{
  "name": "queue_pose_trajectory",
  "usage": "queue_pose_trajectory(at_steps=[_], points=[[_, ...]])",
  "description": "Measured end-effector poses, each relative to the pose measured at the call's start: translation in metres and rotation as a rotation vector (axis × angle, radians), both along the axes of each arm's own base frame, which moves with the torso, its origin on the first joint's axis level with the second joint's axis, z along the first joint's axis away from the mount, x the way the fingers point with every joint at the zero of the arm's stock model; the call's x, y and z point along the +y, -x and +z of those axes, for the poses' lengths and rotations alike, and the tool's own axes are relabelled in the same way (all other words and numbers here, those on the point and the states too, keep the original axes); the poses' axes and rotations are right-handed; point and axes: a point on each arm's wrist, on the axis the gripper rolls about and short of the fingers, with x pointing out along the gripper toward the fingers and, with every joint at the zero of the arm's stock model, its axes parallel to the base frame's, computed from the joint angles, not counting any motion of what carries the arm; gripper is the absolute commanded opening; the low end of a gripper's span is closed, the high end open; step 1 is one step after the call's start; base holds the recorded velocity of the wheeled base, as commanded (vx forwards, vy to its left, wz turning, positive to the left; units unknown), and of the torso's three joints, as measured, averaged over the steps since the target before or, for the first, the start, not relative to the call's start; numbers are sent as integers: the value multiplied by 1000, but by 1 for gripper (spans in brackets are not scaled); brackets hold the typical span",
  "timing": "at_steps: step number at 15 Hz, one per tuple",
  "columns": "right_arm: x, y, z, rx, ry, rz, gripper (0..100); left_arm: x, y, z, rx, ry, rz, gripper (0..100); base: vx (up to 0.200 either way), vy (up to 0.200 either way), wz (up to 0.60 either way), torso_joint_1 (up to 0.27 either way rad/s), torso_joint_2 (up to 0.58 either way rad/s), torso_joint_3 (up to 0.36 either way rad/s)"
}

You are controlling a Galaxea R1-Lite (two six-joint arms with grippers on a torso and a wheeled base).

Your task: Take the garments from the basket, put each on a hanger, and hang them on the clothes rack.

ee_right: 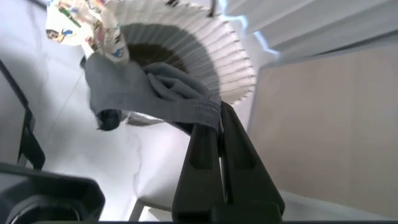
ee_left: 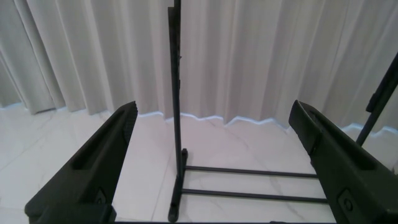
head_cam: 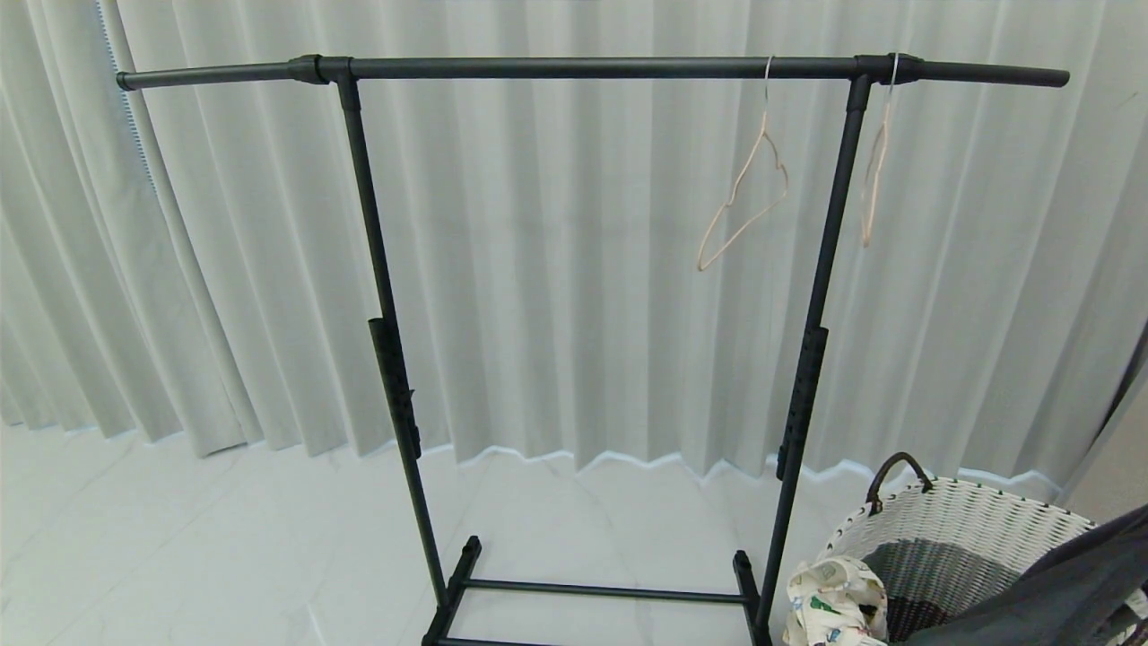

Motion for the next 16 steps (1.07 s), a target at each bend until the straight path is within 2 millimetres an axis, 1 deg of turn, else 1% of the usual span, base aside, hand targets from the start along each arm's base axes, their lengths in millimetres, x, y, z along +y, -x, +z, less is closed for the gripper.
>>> queue_pose_trajectory(at_steps=[1, 3, 6, 9, 14, 16], points=[[-1, 10, 10, -26, -2, -3, 0, 0, 0, 0, 0, 0, 0, 100, 0, 0, 0, 0, 0, 0], [-2, 23, 21, -78, -6, -5, 0, 0, 0, 0, 1, 0, 0, 100, 0, 0, 0, 0, 0, 0], [-3, 33, 29, -134, -10, -3, 0, 0, 0, 0, 1, 0, 0, 100, -200, 0, 0, 5, 5, 2], [-3, 37, 34, -163, -14, 10, 0, 0, 0, 0, 1, 0, 0, 100, -200, 0, 0, 1, 2, 1], [1, 38, 35, -168, -22, 80, 0, 0, 0, 0, 1, 0, 0, 100, -200, 0, 0, 1, 2, 0], [4, 37, 33, -159, -28, 121, 0, 0, 0, 0, 0, 1, 0, 100, 0, 0, 0, 0, 0, 0]])
